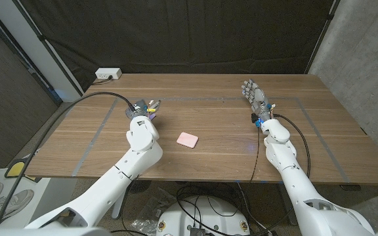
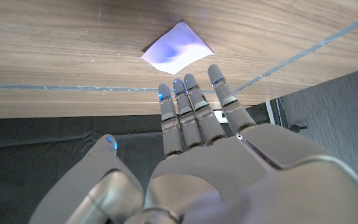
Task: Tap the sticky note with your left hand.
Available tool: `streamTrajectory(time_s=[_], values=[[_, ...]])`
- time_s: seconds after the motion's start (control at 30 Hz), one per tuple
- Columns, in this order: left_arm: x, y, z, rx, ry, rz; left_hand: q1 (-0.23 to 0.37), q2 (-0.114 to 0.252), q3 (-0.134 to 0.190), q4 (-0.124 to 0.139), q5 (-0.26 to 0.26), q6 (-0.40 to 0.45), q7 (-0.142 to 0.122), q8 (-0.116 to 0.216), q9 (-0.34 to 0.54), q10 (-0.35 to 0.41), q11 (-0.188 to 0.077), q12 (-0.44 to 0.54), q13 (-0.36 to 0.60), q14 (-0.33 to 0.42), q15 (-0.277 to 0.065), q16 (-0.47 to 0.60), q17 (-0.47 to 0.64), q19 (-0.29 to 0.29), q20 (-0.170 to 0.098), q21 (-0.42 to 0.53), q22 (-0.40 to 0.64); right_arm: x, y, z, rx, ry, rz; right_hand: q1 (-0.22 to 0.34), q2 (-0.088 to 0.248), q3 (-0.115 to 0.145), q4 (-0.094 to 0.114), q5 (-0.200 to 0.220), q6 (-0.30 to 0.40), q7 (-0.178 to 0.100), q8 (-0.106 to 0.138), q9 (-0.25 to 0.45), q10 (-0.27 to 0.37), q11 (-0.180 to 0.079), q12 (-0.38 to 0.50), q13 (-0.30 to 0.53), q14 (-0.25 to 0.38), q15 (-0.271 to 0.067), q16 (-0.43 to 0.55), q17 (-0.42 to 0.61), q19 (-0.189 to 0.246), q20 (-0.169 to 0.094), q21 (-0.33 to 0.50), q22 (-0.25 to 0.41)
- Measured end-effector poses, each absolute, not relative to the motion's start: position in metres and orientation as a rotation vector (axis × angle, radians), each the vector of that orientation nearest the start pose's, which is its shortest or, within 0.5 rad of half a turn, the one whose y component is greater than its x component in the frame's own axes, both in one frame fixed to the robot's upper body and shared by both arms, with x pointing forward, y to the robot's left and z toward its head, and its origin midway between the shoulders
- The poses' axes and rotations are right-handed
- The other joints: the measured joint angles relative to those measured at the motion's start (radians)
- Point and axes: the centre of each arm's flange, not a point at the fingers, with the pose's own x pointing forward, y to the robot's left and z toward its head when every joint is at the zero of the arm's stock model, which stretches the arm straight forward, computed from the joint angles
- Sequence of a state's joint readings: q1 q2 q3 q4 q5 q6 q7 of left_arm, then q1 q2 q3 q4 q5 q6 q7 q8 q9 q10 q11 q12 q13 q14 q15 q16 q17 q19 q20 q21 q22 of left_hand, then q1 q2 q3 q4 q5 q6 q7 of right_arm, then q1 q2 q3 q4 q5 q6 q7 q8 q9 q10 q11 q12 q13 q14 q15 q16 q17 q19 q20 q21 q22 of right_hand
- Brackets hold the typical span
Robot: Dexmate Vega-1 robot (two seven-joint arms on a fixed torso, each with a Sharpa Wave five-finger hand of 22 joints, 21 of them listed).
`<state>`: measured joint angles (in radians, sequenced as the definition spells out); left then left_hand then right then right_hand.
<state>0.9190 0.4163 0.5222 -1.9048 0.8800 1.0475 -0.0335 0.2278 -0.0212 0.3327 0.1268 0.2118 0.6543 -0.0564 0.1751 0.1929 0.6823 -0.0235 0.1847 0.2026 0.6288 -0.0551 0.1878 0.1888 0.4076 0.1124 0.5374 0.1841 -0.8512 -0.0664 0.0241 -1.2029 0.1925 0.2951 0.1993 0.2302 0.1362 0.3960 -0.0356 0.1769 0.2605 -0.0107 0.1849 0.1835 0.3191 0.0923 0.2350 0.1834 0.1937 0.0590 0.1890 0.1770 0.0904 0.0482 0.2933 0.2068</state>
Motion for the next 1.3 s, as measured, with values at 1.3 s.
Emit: streamTrajectory(time_s=[1.3], values=[[0.586, 0.303, -0.002, 0.538, -0.596, 0.028, 0.021, 0.055, -0.011, -0.011, 0.0, -0.596, -0.039, -0.002, -0.012, -0.514, -0.032, -0.011, -0.017, -0.497, 0.017, -0.018, -0.012, -0.29, -0.138, -0.158, 0.002, 0.628, -0.213, -0.042, 0.034, -0.645, 0.105, -0.033, -0.025, -0.014, 0.014, 0.0, 0.0, 0.0, 0.0, 0.0, 0.004, 0.004, -0.008, 0.0, -0.004, -0.004, -0.004, 0.002, -0.004, -0.004, 0.0, 0.0]])
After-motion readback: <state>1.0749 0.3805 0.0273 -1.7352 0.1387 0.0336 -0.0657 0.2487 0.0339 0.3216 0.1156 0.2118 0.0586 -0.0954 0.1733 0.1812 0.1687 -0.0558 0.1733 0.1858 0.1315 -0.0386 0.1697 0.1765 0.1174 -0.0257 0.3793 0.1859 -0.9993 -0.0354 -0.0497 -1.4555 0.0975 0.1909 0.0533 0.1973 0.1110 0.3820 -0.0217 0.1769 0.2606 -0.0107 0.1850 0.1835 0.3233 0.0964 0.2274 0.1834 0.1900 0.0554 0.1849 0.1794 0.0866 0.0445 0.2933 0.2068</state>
